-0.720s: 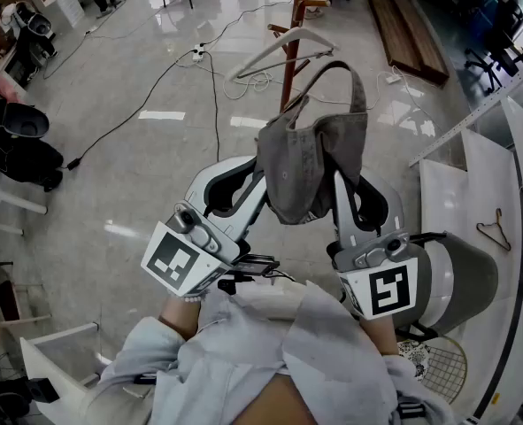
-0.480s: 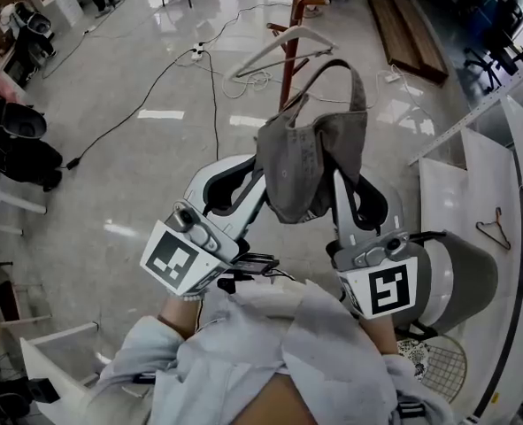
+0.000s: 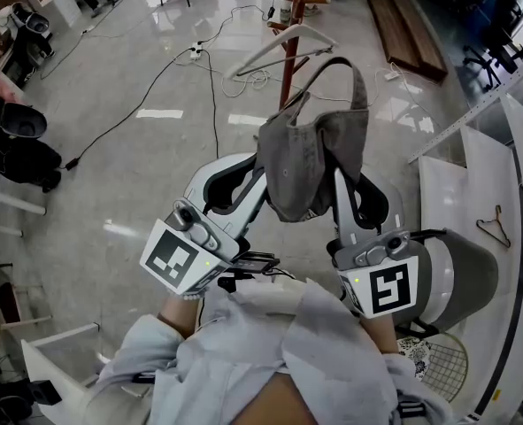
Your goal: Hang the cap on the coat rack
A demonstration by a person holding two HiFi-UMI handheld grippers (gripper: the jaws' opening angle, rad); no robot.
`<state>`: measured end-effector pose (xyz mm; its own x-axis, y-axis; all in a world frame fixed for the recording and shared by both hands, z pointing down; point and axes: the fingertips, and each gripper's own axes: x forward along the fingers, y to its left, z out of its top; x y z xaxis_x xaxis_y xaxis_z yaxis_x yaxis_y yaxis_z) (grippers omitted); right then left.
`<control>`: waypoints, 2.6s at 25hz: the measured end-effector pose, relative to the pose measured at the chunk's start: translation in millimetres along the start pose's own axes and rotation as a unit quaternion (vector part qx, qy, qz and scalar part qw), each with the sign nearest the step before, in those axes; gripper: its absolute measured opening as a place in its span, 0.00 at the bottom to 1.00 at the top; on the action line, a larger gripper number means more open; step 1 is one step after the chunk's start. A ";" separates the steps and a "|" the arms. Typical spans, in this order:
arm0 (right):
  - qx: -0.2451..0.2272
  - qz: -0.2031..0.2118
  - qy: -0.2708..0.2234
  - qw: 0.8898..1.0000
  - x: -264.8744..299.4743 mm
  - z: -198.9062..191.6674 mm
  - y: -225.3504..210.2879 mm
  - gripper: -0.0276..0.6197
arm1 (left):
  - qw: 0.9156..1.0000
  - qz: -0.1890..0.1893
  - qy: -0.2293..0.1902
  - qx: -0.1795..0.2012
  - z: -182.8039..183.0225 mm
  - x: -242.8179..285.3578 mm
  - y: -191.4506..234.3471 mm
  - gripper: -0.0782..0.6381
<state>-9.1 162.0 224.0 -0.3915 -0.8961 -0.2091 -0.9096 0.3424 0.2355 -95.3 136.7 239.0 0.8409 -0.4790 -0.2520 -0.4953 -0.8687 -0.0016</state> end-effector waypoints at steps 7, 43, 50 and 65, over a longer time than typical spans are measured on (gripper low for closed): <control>0.005 -0.001 -0.001 1.000 4.9 0.8 5.5 0.08 | 1.000 -0.001 -0.003 0.001 2.6 -4.8 5.4 0.19; 0.015 -0.007 -0.013 1.000 64.1 -28.3 -27.9 0.08 | 1.000 0.003 -0.009 0.008 -13.4 36.9 61.5 0.19; 0.009 0.017 -0.017 1.000 104.6 -45.6 -74.8 0.08 | 1.000 0.021 -0.015 0.010 -23.9 87.2 93.4 0.19; 0.026 0.054 -0.027 0.998 163.9 -78.4 -170.6 0.08 | 0.998 0.058 -0.005 0.023 -47.9 188.0 136.8 0.19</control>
<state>92.8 -65.4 224.1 -0.4933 -0.8372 -0.2362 -0.8671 0.4517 0.2099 5.5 -78.3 237.8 0.7753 -0.5742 -0.2631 -0.5987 -0.8008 -0.0164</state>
